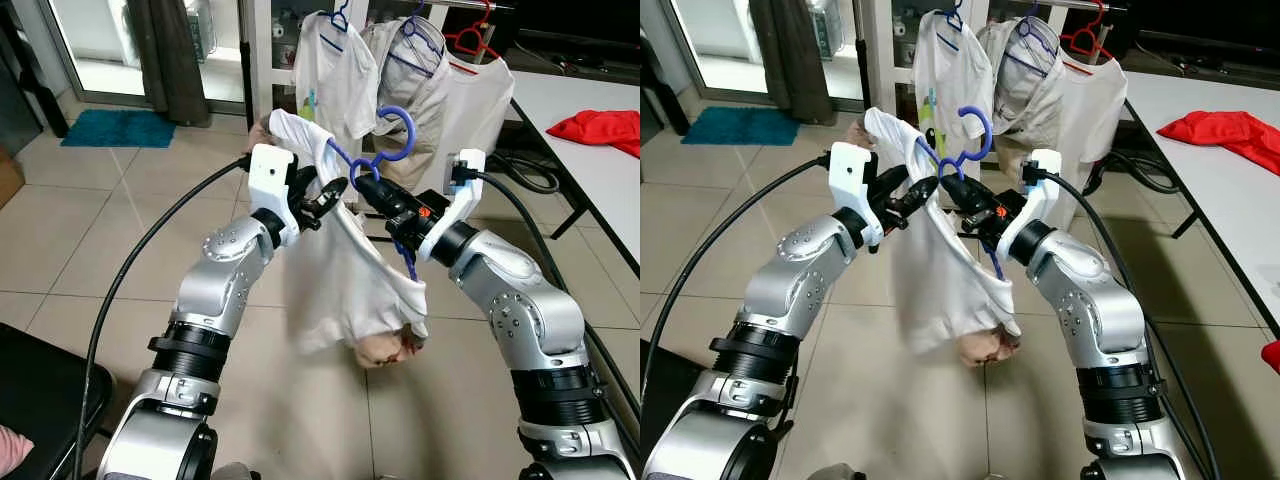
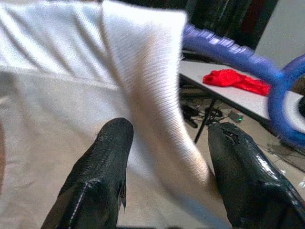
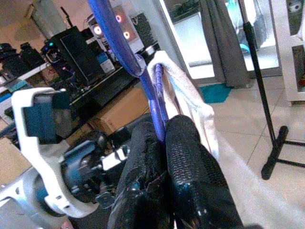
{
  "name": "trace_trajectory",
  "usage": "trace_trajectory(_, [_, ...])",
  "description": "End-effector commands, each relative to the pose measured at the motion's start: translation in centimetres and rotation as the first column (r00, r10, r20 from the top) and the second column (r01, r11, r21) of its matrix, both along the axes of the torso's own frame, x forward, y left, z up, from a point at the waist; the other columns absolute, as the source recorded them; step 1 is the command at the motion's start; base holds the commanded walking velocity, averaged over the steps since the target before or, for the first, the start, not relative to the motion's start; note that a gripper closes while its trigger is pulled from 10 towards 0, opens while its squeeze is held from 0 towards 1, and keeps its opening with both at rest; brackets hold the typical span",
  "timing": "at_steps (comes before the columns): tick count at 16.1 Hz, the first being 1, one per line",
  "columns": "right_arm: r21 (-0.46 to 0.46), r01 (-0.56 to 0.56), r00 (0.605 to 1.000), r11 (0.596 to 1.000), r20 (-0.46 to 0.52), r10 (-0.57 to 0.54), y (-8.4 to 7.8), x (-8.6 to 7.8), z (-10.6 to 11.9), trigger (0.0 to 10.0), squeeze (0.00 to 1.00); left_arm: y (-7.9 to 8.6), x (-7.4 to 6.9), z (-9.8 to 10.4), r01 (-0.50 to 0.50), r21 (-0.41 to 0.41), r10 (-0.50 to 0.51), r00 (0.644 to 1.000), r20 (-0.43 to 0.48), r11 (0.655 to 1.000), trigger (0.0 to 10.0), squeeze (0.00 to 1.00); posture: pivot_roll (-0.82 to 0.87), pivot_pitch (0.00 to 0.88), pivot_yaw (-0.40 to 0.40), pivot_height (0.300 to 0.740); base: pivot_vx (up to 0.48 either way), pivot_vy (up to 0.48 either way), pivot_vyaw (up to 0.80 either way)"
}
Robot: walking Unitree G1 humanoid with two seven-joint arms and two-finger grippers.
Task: Hang hanger
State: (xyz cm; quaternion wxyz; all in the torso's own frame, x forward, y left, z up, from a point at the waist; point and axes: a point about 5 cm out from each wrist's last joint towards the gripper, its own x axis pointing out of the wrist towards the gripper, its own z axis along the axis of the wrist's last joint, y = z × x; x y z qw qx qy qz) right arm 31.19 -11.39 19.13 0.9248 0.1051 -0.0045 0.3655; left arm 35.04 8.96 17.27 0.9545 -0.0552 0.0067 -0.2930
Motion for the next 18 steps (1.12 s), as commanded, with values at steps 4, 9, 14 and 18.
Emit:
trace_trajectory(4, [0.022, -0.044, 0.997, 0.999, 0.059, 0.043, -0.06, -0.37, 1.47, 10.0, 0.0, -0.67, 0.29, 0.62, -0.001, 0.011, 0.001, 0.999, 0.039, 1.0, 0.0, 0.0, -0.08, 0.0, -0.059, 0.74, 0.0, 0.0, 0.0])
trace_trajectory(9, [0.018, -0.044, 0.997, 0.999, 0.059, 0.043, -0.22, -0.27, 1.43, 10.0, 0.0, -0.64, 0.41, 0.52, -0.014, 0.003, 0.014, 0.999, 0.039, 1.0, 0.0, 0.0, -0.08, 0.0, -0.058, 0.74, 0.0, 0.0, 0.0])
trace_trajectory(14, [0.001, -0.037, 0.998, 0.999, 0.047, 0.037, -0.51, -0.22, 1.1, 10.0, 0.0, -0.41, 0.51, 0.32, -0.06, 0.004, 0.06, 0.998, 0.033, 0.998, 0.0, 0.0, -0.08, 0.0, -0.063, 0.74, 0.0, 0.0, 0.0])
trace_trajectory(18, [-0.005, -0.043, 0.998, 0.999, 0.044, 0.043, -0.49, -0.21, 1.05, 10.0, 0.0, -0.11, 0.63, 0.17, -0.079, 0.005, 0.079, 0.996, 0.034, 0.997, 0.0, 0.0, -0.08, 0.0, -0.068, 0.74, 0.0, 0.0, 0.0])
